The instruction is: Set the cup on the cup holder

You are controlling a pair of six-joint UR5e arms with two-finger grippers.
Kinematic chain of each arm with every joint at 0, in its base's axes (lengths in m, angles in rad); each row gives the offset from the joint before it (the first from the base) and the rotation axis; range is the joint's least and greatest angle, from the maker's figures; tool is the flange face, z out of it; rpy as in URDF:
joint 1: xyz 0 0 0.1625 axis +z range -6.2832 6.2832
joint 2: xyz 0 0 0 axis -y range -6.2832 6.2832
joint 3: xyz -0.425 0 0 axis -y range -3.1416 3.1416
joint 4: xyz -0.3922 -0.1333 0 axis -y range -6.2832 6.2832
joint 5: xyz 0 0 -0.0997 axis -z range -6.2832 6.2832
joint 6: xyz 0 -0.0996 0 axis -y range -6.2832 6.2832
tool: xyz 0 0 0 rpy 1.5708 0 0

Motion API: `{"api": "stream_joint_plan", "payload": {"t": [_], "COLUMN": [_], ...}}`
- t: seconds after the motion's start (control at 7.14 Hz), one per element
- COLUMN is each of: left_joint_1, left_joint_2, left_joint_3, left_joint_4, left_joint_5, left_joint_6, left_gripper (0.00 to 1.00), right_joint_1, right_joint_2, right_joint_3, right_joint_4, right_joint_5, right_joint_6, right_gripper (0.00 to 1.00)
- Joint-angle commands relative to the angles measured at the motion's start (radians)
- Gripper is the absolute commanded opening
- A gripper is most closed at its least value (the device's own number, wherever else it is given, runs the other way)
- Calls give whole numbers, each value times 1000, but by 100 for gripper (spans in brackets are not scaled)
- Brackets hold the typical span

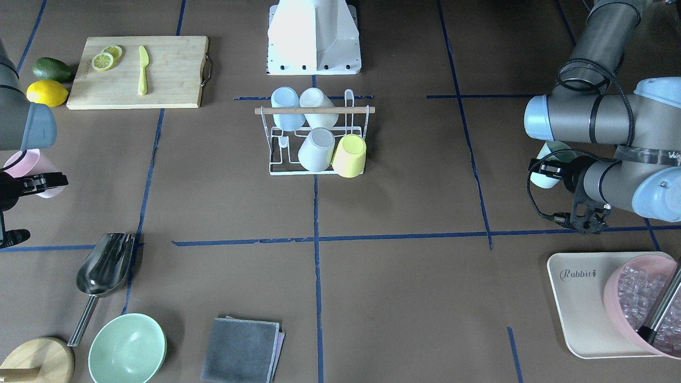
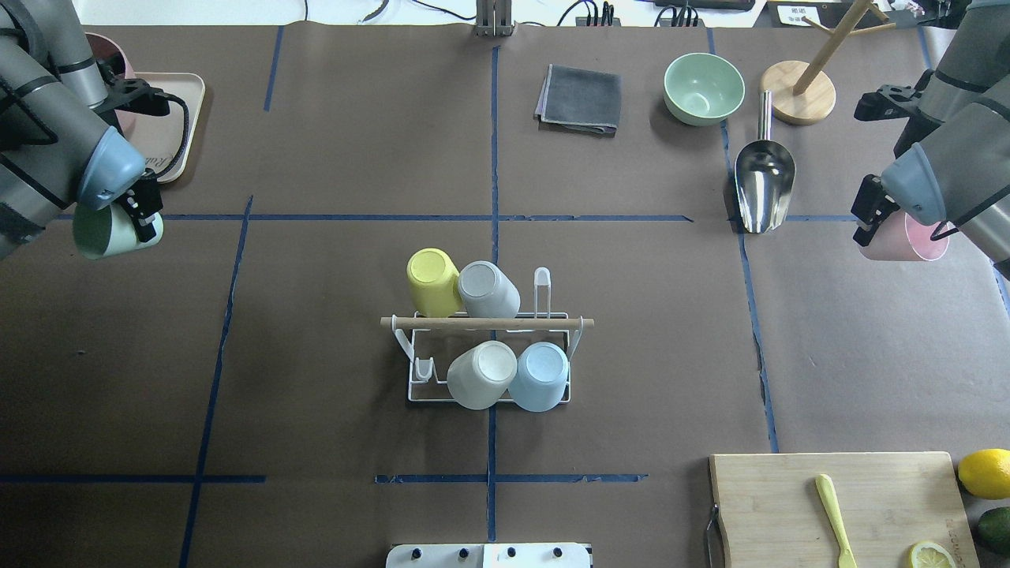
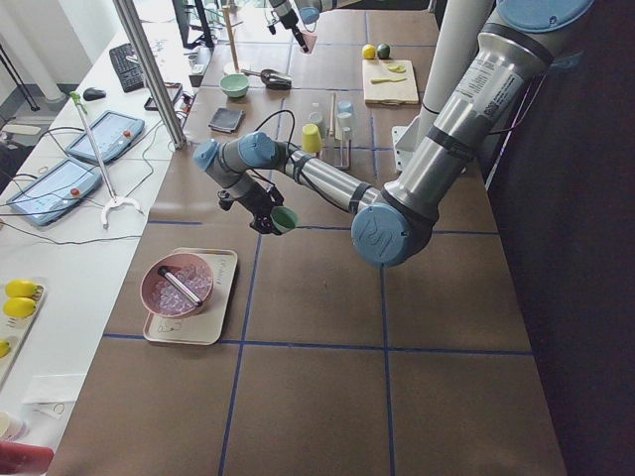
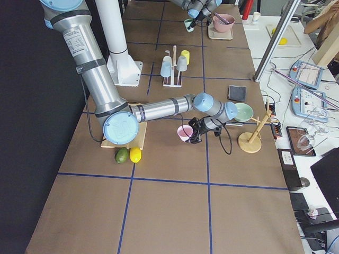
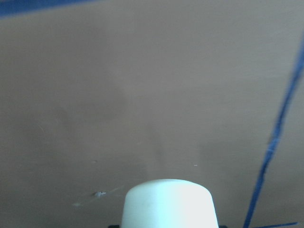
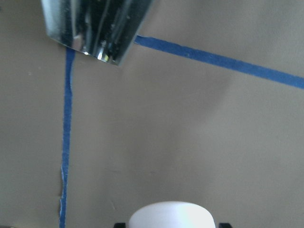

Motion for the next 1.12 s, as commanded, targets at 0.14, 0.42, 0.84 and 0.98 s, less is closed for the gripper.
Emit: {"api": "stream_joint_plan", "payload": {"t": [0.14,0.42,0.84,0.98], "left_joint_1": [5,11,13,22], "left_joint_2": [-42,7,11,6], "left_joint_3": [-117,-153,-156,-163], "left_joint_4": [-179,-486,-850,-949], "left_joint_5": [7,8,8,10], "left_joint_6": [10,1,-50,-62], "left_gripper": [7,7,7,7], "right_joint_1": [17,22,22,22], "right_joint_2": [-47,-38,-49,-47], "right_joint_3": [85,64,15,-6], "right_joint_4": [250,364,699,843], "right_joint_5": [55,57,51,53], "right_joint_6": [-204,-213,-385,-381], "right_gripper": [0,0,0,0]}}
